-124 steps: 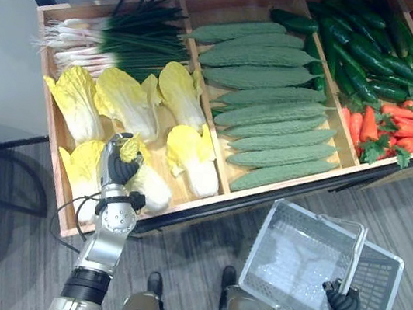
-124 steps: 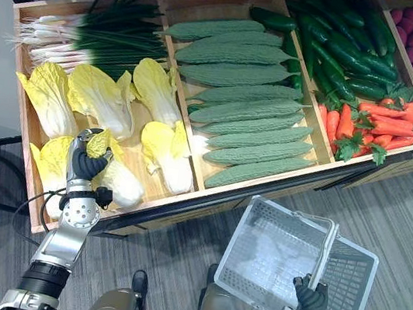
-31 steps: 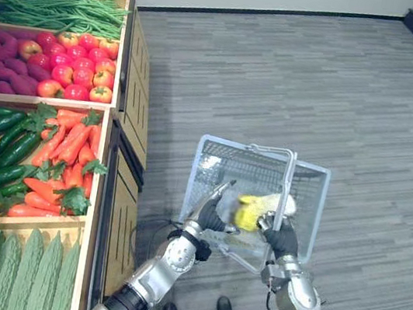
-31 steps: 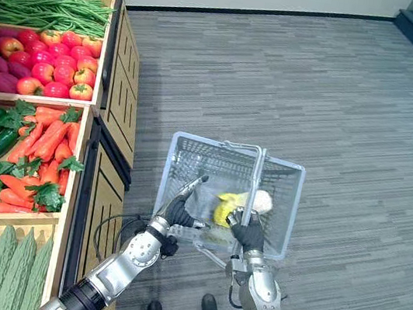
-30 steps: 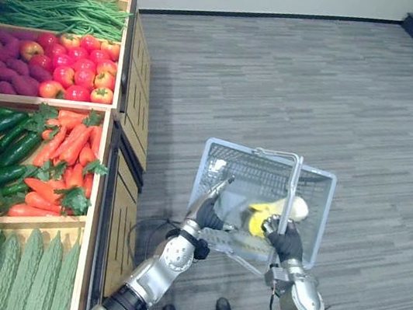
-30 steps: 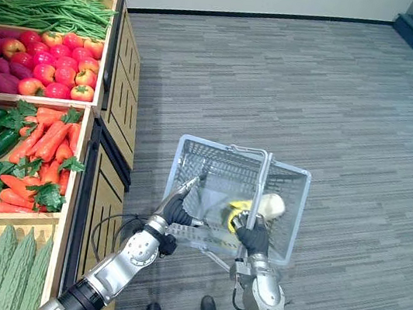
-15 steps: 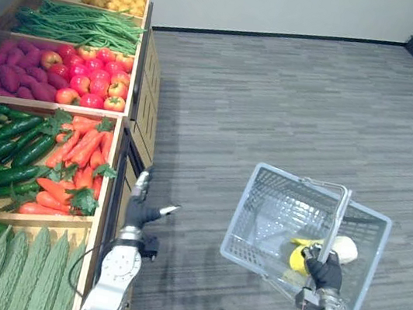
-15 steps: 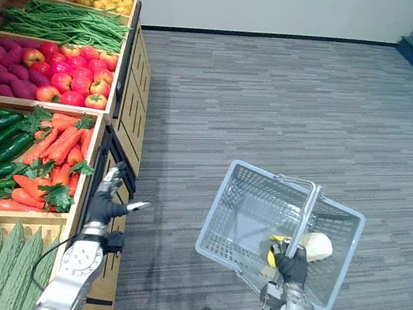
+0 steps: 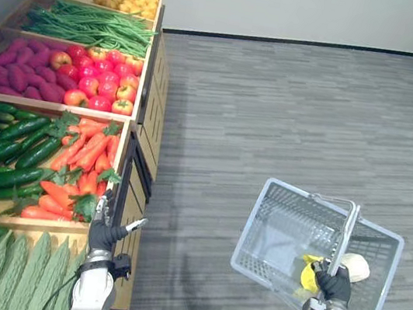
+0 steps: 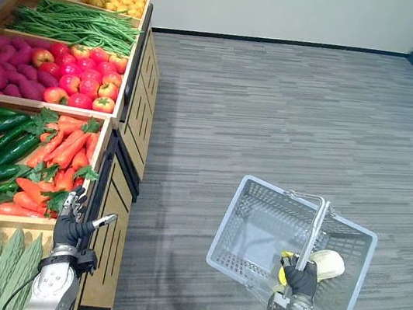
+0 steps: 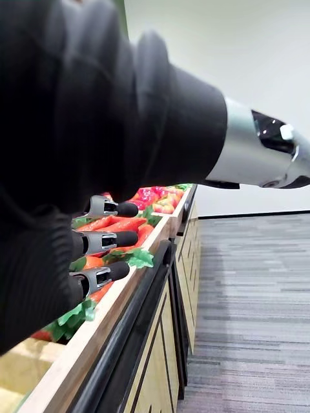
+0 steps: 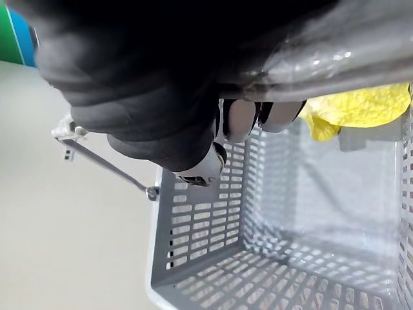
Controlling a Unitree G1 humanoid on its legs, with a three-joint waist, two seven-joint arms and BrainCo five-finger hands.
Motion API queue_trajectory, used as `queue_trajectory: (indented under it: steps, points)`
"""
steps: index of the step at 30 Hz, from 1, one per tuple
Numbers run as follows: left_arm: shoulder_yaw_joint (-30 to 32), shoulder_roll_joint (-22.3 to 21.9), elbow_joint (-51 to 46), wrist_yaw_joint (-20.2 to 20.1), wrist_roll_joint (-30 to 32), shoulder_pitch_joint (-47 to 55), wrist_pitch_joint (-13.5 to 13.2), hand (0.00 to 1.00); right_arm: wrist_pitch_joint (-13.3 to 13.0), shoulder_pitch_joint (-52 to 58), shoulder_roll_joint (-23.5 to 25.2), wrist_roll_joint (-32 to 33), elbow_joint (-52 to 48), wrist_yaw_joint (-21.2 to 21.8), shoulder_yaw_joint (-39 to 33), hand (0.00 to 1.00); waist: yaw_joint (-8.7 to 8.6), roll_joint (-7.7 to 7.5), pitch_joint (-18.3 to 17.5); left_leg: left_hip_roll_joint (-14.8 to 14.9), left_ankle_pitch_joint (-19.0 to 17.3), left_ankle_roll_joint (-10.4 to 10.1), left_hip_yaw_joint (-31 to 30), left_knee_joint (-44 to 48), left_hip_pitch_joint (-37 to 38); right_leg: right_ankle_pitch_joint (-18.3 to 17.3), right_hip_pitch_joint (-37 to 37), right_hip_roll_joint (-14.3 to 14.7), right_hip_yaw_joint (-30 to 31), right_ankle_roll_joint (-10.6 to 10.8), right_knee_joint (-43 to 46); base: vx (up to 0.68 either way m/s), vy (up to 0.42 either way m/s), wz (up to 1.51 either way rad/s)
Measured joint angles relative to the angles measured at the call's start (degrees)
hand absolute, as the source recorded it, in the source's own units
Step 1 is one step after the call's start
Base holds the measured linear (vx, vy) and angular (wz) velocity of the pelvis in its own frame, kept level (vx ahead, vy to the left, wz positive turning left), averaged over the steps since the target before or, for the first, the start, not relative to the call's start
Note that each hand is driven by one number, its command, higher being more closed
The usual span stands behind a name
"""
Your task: Pick vegetable in the basket
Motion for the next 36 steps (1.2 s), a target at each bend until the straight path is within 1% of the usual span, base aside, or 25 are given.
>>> queue_trajectory:
  steps: [3, 4, 5, 6, 7, 8, 9, 11, 12, 14, 15, 17, 18, 19, 20, 22, 24, 27, 28, 30, 31, 32, 34, 35, 36]
  points:
    - [-1.0, 0.7, 0.2, 1.5, 0.1, -5.0, -0.2, 0.00, 0.0, -0.8, -0.4, 0.0, 0.0, 0.0, 0.0, 1.00, -0.36, -0.25, 0.2, 2.1, -3.3, -2.2, -3.4, 2.8, 0.5, 2.2, -4.9, 0.5, 0.6, -0.6, -11.6, 0.42, -0.147, 0.59]
    - [-1.1, 0.8, 0.4, 2.0, 0.1, -6.7, -0.3, 0.00, 0.0, -1.2, -0.9, 0.0, 0.0, -0.1, 0.0, 1.00, -1.29, -0.69, 0.2, 2.6, -4.5, -3.8, -5.3, 3.7, 0.8, 6.9, -4.7, 1.2, 4.7, -0.2, -19.5, 0.53, -0.281, 0.87]
    - [-1.1, 0.9, 1.2, 2.6, 0.2, -7.8, -0.5, 0.00, 0.0, -1.5, -1.8, -0.1, 0.2, -0.2, -0.1, 1.00, -1.90, -0.54, 1.0, 3.3, -5.9, -5.2, -7.0, 4.8, 1.9, 13.3, -3.2, 1.6, 5.2, 0.2, -20.5, 0.59, -0.306, 0.78]
    - [-1.2, -0.3, 1.7, 2.9, 0.3, -8.6, -0.4, 0.00, 0.1, -2.5, -3.2, -0.1, 0.5, -0.3, 0.0, 1.00, -1.47, 1.74, 2.2, 5.4, -6.0, -6.2, -7.8, 5.9, 1.9, 11.5, -2.4, 2.4, 2.9, -0.9, -18.2, 0.58, -0.311, 0.62]
    - [-1.5, -1.5, 1.3, 2.9, 0.4, -8.8, -0.5, 0.00, 0.2, -2.9, -3.3, -0.1, 0.2, -0.4, 0.1, 1.00, -1.07, 1.63, 2.8, 5.5, -3.4, -8.0, -7.9, 7.5, 2.8, 7.7, -2.6, 2.1, 2.6, -1.9, -13.3, 0.54, -0.282, 0.47]
    - [-1.6, -2.5, 0.6, 2.9, 0.4, -8.5, -0.5, 0.00, 1.1, -3.1, -3.3, -0.2, 0.0, -0.3, 1.2, 1.00, -0.79, 1.75, 2.8, 6.2, -1.4, -8.5, -7.9, 10.2, 3.2, 4.9, -1.0, 2.1, 1.3, -3.0, -10.8, 0.48, -0.267, 0.53]
    - [-1.9, -2.7, 0.1, 2.9, 0.4, -8.2, -0.7, 0.00, 1.2, -2.8, -3.3, -0.2, -0.1, -0.2, 2.0, 1.00, -0.80, 1.79, 2.8, 6.6, -0.1, -8.6, -8.0, 13.7, 2.3, 3.8, 0.3, 2.1, 0.2, -3.7, -10.6, 0.47, -0.266, 0.61]
    - [-2.8, -3.2, -1.0, 2.9, 0.1, -7.8, -1.1, 0.00, 1.2, -1.4, -3.0, 0.0, -2.5, -0.1, 3.9, 1.00, -0.07, 1.98, 3.0, 9.7, 8.6, -7.2, -6.5, 32.8, -5.9, 1.3, 7.3, 2.9, -3.3, -5.5, -14.6, 0.45, -0.278, 0.61]
    - [-2.8, -3.5, -1.9, 2.9, 0.0, -7.0, -1.6, 0.00, 1.1, -1.2, -2.9, 0.1, -3.8, -0.3, 4.2, 1.00, 0.87, 2.28, 3.1, 12.7, 8.7, -7.1, -2.6, 40.3, -9.4, 1.1, 11.3, 3.8, -4.1, -6.0, -18.0, 0.37, -0.229, 0.36]
    - [-3.4, -3.4, -2.7, 3.0, -0.2, -6.1, -1.8, 0.00, 1.1, -0.8, -2.9, 0.5, -5.0, -0.5, 4.3, 1.00, 1.23, 2.30, 3.2, 15.5, 8.2, -6.5, 2.5, 44.6, -12.9, 1.1, 16.4, 3.9, -5.7, -6.3, -21.6, 0.33, -0.157, 0.36]
    - [-3.6, -3.7, -3.7, 3.0, -0.3, -5.5, -1.8, 0.00, 0.8, -0.7, -3.0, 1.0, -5.5, -1.2, 4.2, 1.00, 2.00, 2.22, 3.3, 16.7, 7.6, -5.5, 7.0, 44.3, -14.5, 1.0, 19.8, 3.4, -6.8, -6.4, -23.9, 0.30, -0.096, 0.40]
    - [-3.6, -3.6, -4.5, 3.1, -0.3, -5.5, -1.8, 0.00, 0.2, -0.6, -3.0, 1.2, -5.7, -1.3, 3.1, 1.00, 2.49, 2.31, 3.3, 17.7, 7.5, -5.4, 12.8, 41.6, -16.6, 1.0, 23.3, 2.6, -9.1, -6.3, -26.5, 0.23, -0.021, 0.55]
    - [-3.6, -3.6, -4.7, 3.4, -0.3, -5.7, -2.1, 0.00, -0.4, -0.4, -3.1, 1.3, -5.6, -1.4, 1.6, 1.00, 2.16, 2.95, 3.2, 18.1, 8.5, -5.4, 19.3, 35.9, -17.4, 0.5, 25.7, 2.0, -11.4, -5.5, -27.5, 0.25, 0.016, 0.98]
    - [-4.2, -3.6, -4.8, 3.9, -0.2, -6.0, -2.3, 0.00, -1.0, 0.3, -3.5, 1.3, -5.5, -1.4, 0.6, 1.00, 1.78, 4.11, 2.9, 17.9, 11.7, -4.1, 25.2, 29.4, -17.5, -0.3, 27.0, 2.0, -13.3, -4.3, -27.5, 0.37, 0.057, 1.66]
    - [-4.5, -2.7, -4.6, 4.0, -0.1, -6.4, -2.5, 0.00, -1.3, 0.4, -3.3, 1.3, -2.6, -1.4, -0.8, 1.00, 0.55, 3.23, 2.3, 16.5, 10.6, -2.1, 30.7, 25.6, -15.6, -1.4, 28.3, 0.2, -15.1, -3.0, -27.1, 0.27, 0.066, 1.68]
    - [-4.8, -2.4, -4.5, 3.9, 0.0, -7.6, -2.5, 0.00, -1.3, -0.4, -3.5, 1.3, 0.9, -1.6, -4.2, 1.00, 0.09, 3.10, 2.3, 14.1, 9.4, 0.2, 35.2, 20.1, -14.0, -1.5, 28.8, -0.5, -16.0, -2.9, -27.5, 0.26, 0.101, 1.61]
    - [-4.4, -1.7, -4.4, 4.0, 0.0, -7.4, -2.6, 0.00, -0.6, -2.7, -3.9, 1.3, 5.9, -2.4, -5.3, 1.00, 0.58, 3.25, 2.2, 11.4, 8.2, 2.1, 34.2, 15.0, -13.1, -1.5, 29.7, -0.2, -17.4, -2.9, -28.0, 0.19, 0.087, 1.18]
    - [-3.7, -0.1, -3.5, 3.8, 0.0, -6.4, -2.6, 0.00, 0.8, -3.8, -3.4, 1.0, 12.0, -2.4, -4.9, 1.00, 0.83, 1.15, 2.6, 7.0, 7.8, 2.4, 29.9, 8.4, -9.8, -1.5, 32.0, -0.8, -19.0, -2.8, -25.7, 0.16, 0.015, 1.14]
    - [-3.5, -0.1, -3.4, 3.8, 0.0, -5.5, -2.6, 0.00, 1.2, -3.9, -3.3, 0.8, 13.5, -2.3, -4.9, 1.00, 1.10, 0.33, 2.6, 5.3, 7.7, 2.0, 28.2, 6.3, -8.6, -1.6, 31.9, -1.7, -19.0, -2.5, -22.9, 0.14, -0.010, 0.95]
    - [-3.9, 0.1, -3.2, 3.0, 0.1, -4.6, -2.1, 0.00, 1.3, -3.7, -3.3, 0.7, 13.9, -2.4, -4.9, 1.00, 0.80, -0.12, 2.7, 2.4, 7.8, 1.9, 24.4, 4.2, -7.4, -1.6, 29.3, -3.4, -18.3, -2.4, -12.2, 0.17, -0.047, 1.04]
    - [-5.1, 0.8, -3.2, 2.5, 0.3, -4.8, -1.7, 0.00, 1.3, -3.0, -2.8, 0.7, 14.0, -2.3, -5.0, 1.00, -0.48, -0.33, 2.5, 1.5, 7.7, 2.0, 21.0, 3.5, -6.3, 0.4, 24.7, -4.2, -13.4, -4.1, -0.8, 0.22, -0.163, 1.44]
    - [-6.0, 1.1, -3.3, 2.3, 0.6, -5.1, -1.6, 0.00, 1.2, -1.8, -2.1, 0.7, 13.9, -2.2, -4.9, 1.00, -1.47, -1.42, 2.4, 0.9, 7.5, 2.3, 18.6, 3.5, -5.4, -1.8, 21.1, -2.6, -5.5, -4.7, 6.0, 0.19, -0.196, 1.36]
    - [-6.6, 0.9, -3.4, 2.4, 1.7, -5.2, -1.6, 0.00, 1.2, -1.1, -1.0, 0.7, 13.6, -2.2, -4.9, 1.00, -0.49, -1.81, 2.4, 1.7, 6.5, 1.1, 16.3, 4.1, -4.7, -6.1, 15.4, 1.4, 5.5, -3.0, 6.8, 0.17, -0.224, 0.84]
    - [-7.2, 1.0, -3.4, 2.4, 2.2, -5.3, -1.5, 0.00, 1.2, -0.6, -0.3, 0.7, 13.0, -2.1, -4.8, 1.00, -0.57, -1.76, 2.5, 2.8, 5.6, 0.0, 14.1, 5.7, -5.3, -7.1, 12.1, 3.3, 11.5, -1.7, 4.7, 0.15, -0.244, 0.69]
    - [-7.5, 0.9, -3.4, 2.4, 2.3, -5.4, -1.5, 0.00, 1.2, -0.3, -0.1, 0.8, 12.9, -2.1, -4.6, 1.00, -0.54, -1.77, 2.5, 3.1, 5.0, -0.6, 12.9, 6.6, -5.5, -7.3, 10.7, 4.0, 13.7, -1.4, 3.0, 0.15, -0.273, 0.83]
